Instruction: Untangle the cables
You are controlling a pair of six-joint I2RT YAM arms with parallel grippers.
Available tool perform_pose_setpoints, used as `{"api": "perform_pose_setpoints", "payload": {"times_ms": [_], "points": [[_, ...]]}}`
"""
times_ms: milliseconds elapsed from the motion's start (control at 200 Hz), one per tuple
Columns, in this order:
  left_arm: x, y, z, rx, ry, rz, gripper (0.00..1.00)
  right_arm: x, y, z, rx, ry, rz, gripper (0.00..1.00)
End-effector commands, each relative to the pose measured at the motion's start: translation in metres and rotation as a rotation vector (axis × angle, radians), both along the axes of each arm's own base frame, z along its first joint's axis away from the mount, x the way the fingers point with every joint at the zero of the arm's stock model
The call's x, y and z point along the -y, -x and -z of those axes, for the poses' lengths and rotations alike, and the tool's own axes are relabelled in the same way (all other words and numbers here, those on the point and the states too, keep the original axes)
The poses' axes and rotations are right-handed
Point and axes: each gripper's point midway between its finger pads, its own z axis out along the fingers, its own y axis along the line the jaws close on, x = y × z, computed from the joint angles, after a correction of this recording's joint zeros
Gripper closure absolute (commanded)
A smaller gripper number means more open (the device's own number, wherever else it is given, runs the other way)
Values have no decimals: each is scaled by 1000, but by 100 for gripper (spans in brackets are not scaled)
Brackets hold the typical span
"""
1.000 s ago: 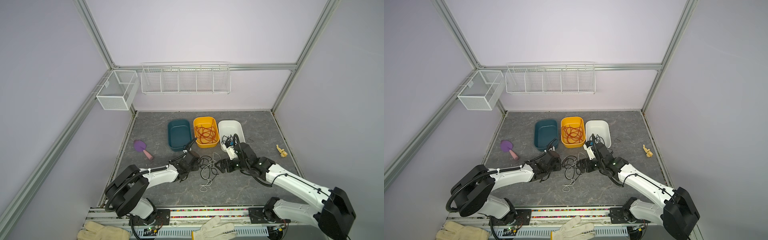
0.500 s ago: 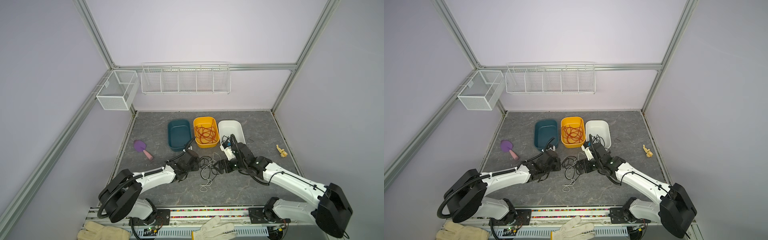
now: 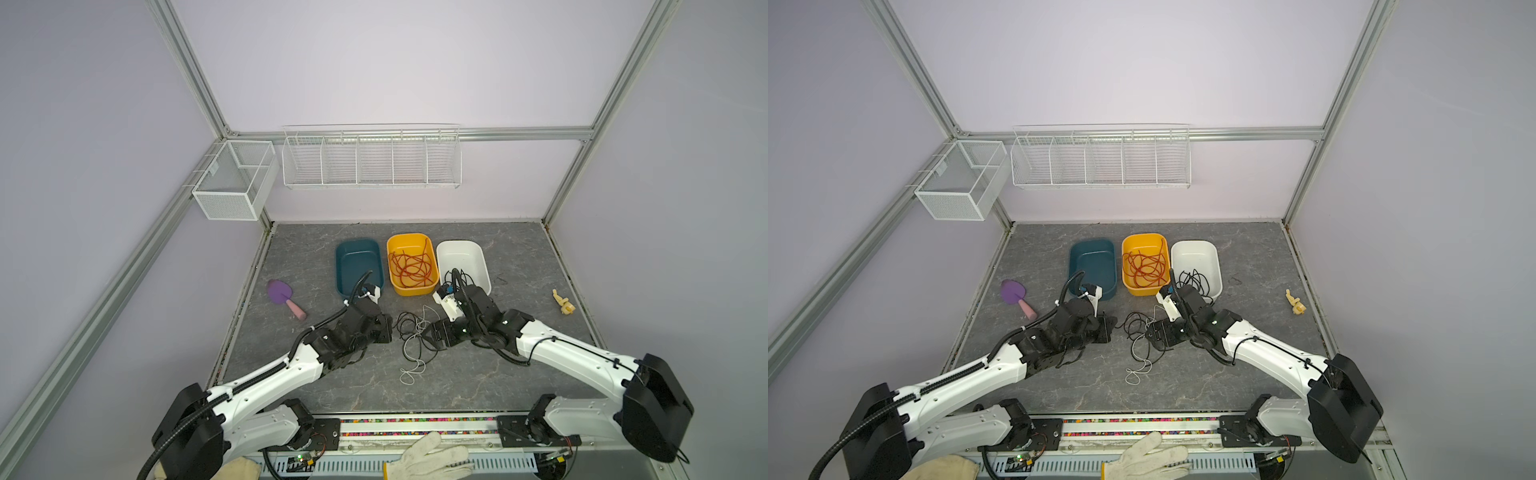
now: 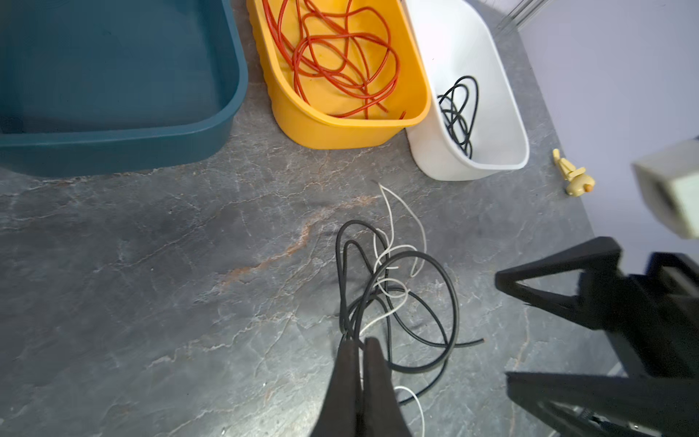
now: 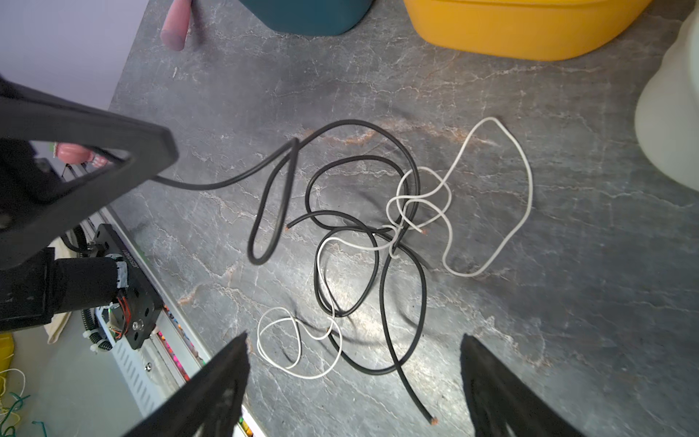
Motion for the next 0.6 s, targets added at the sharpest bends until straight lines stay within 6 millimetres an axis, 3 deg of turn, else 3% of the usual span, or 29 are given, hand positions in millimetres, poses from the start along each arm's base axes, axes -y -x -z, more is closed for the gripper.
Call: {"api": "perform_pose_setpoints", "payload": {"times_ms": [0, 595], "points": [[-9, 10, -10, -1, 3, 11, 100, -6, -1, -4, 20, 4, -26, 12], [-14, 32, -126, 121, 278, 50, 100, -9, 1, -8, 60, -2, -39, 8]]}}
